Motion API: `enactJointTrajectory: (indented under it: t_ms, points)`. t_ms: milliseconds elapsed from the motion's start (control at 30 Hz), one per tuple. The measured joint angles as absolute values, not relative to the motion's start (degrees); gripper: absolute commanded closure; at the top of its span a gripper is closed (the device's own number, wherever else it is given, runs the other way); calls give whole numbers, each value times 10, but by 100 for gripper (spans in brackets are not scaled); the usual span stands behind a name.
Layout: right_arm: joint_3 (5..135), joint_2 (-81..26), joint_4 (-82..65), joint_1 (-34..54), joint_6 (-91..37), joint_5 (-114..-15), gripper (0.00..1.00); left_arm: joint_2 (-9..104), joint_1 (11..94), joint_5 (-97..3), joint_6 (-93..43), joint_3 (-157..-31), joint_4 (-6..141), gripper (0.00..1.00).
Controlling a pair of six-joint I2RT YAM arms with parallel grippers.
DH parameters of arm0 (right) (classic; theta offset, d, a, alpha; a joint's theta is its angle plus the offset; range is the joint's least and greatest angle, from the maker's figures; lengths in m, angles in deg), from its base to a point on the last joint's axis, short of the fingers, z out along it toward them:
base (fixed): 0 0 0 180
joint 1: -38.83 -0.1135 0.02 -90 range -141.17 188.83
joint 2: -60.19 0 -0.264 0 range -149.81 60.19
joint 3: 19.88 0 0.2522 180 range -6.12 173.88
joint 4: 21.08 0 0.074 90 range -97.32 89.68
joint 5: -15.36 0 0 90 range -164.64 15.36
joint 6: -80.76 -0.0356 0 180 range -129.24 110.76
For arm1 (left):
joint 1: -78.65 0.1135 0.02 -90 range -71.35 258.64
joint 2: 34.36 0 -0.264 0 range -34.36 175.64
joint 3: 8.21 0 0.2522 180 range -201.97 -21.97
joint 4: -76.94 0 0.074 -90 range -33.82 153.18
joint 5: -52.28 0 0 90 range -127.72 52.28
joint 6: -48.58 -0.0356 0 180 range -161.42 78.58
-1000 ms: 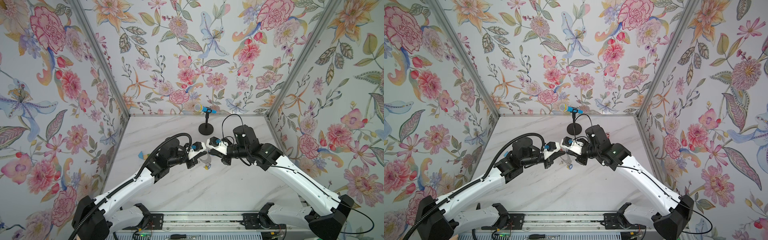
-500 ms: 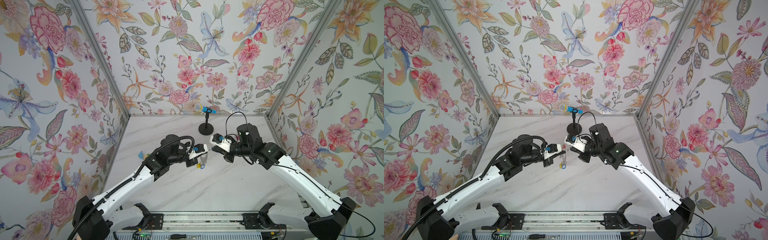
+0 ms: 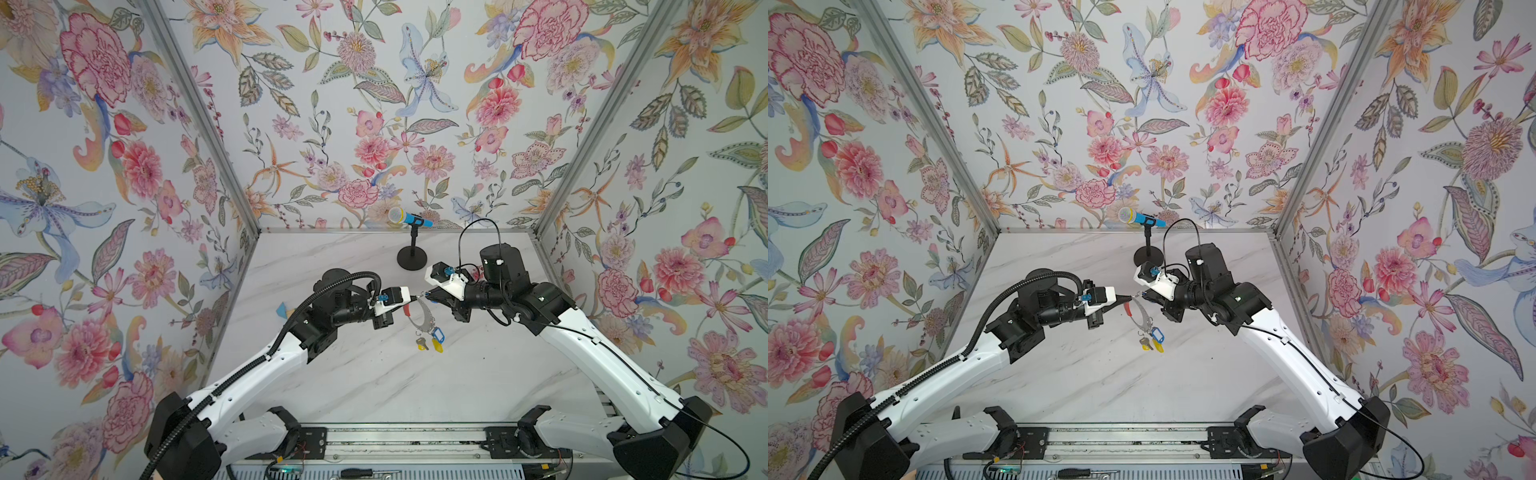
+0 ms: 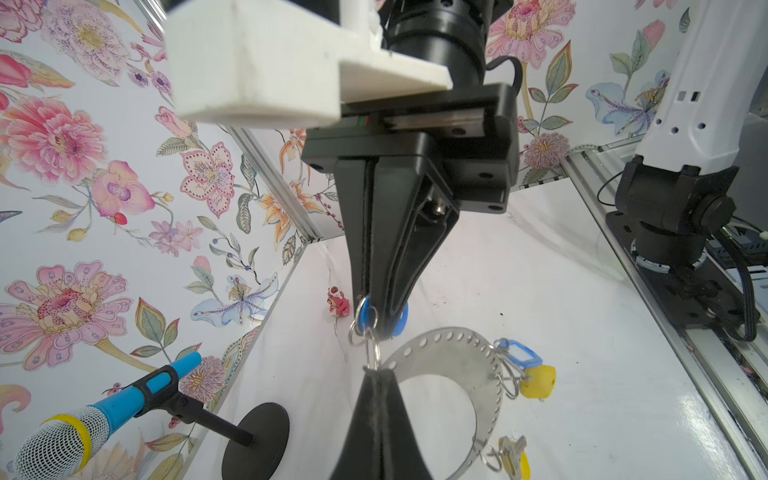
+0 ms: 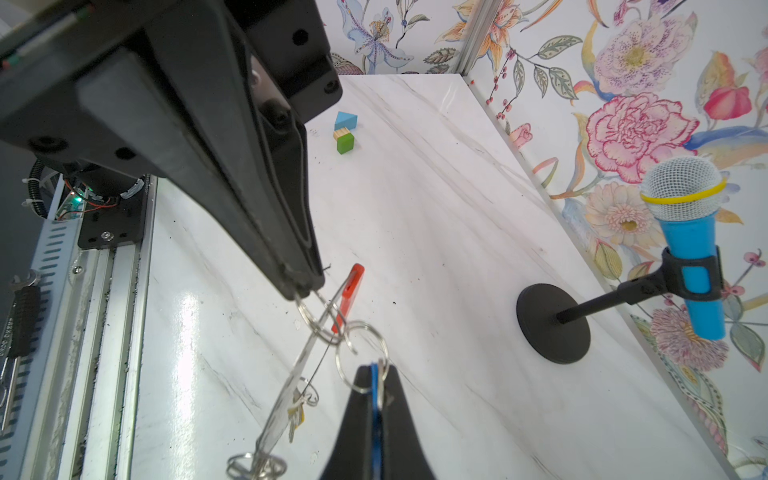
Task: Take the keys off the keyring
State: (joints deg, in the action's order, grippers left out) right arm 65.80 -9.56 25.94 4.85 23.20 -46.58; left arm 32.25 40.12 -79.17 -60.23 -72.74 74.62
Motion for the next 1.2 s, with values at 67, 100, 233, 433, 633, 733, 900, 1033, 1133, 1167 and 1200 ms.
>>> enactJointTrajectory:
  t_ms: [67,100,233,433,633,733,900,1033,1133,1167,1200]
  points:
    - [658,-95,256,49,232,-466,100,324,402,-793,-586,-721,768,100]
    - [658,-95,254,49,232,-466,100,325,403,-794,-578,-715,781,100]
    - [653,-90,253,52,232,-464,100,335,411,-796,-526,-659,869,94]
    - [643,-72,260,62,232,-452,100,373,412,-826,-462,-637,942,86]
    - [643,-43,263,71,232,-452,100,384,415,-849,-462,-677,890,73]
    - [643,-43,269,70,232,-455,100,384,415,-854,-469,-706,856,62]
    - [644,-45,275,61,232,-473,100,376,406,-843,-465,-727,808,57]
    - [651,-54,276,42,232,-493,100,366,382,-808,-465,-739,765,57]
    - [651,-56,275,34,230,-501,100,363,371,-786,-449,-739,756,57]
    - [651,-56,275,32,230,-503,100,363,368,-776,-444,-739,754,57]
    - [652,-57,275,31,229,-503,100,363,366,-768,-440,-740,753,58]
